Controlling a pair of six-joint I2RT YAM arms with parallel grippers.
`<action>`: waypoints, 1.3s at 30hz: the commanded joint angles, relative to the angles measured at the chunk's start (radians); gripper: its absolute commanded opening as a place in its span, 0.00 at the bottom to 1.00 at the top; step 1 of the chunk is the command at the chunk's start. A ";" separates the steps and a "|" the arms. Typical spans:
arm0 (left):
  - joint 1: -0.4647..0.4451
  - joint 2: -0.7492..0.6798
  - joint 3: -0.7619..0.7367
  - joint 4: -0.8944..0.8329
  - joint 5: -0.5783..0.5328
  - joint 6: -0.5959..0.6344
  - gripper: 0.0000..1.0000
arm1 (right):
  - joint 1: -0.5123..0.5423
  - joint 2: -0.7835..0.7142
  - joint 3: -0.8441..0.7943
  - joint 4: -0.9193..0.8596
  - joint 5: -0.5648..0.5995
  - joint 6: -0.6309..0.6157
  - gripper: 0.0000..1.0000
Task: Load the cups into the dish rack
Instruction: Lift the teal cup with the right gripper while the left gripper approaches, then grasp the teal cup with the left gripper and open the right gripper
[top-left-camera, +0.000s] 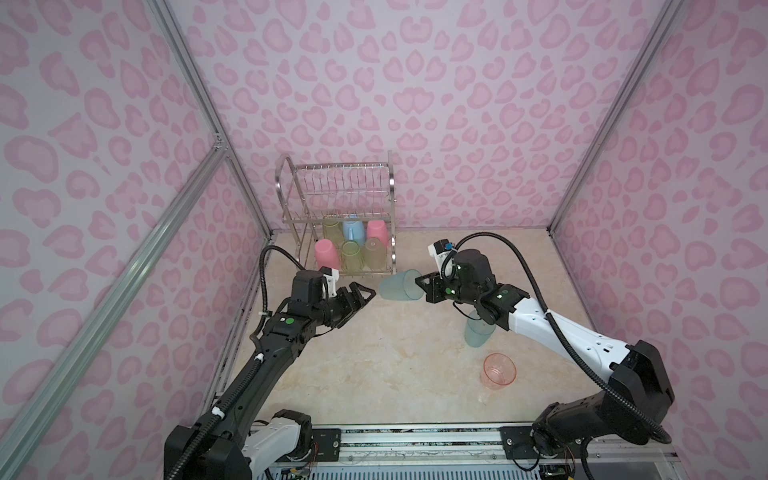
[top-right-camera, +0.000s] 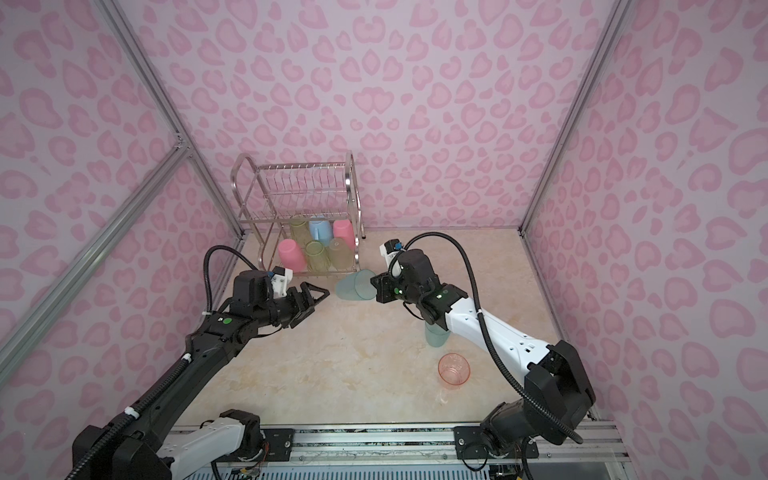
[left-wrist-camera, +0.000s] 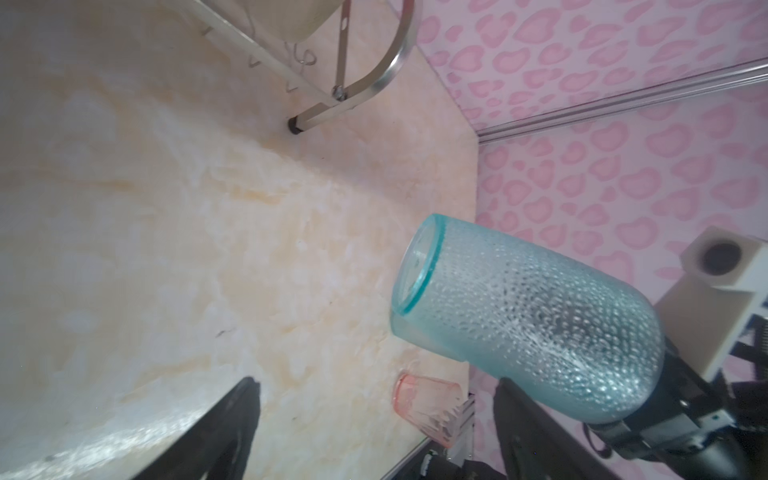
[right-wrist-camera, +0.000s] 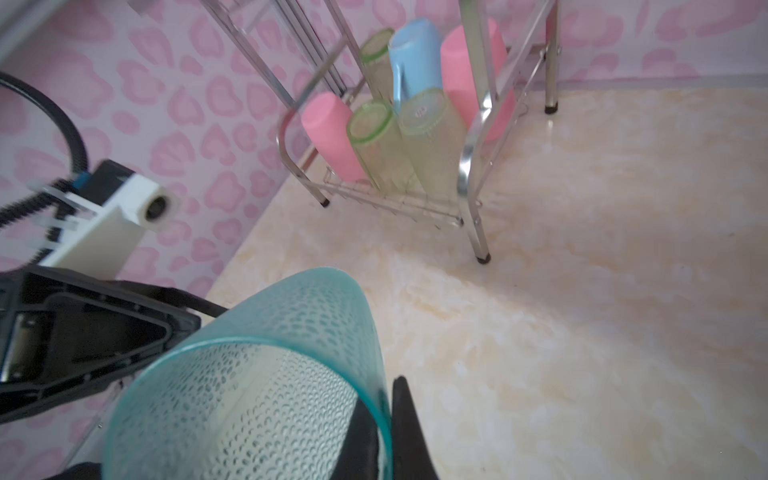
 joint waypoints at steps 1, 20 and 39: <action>0.002 -0.005 -0.015 0.335 0.100 -0.219 0.90 | -0.013 -0.009 -0.012 0.245 -0.044 0.153 0.00; -0.090 0.052 0.071 0.764 -0.141 -0.472 0.88 | -0.036 0.043 -0.044 0.643 -0.094 0.474 0.00; -0.155 0.111 0.110 0.803 -0.355 -0.504 0.86 | -0.033 0.065 -0.049 0.726 -0.130 0.530 0.00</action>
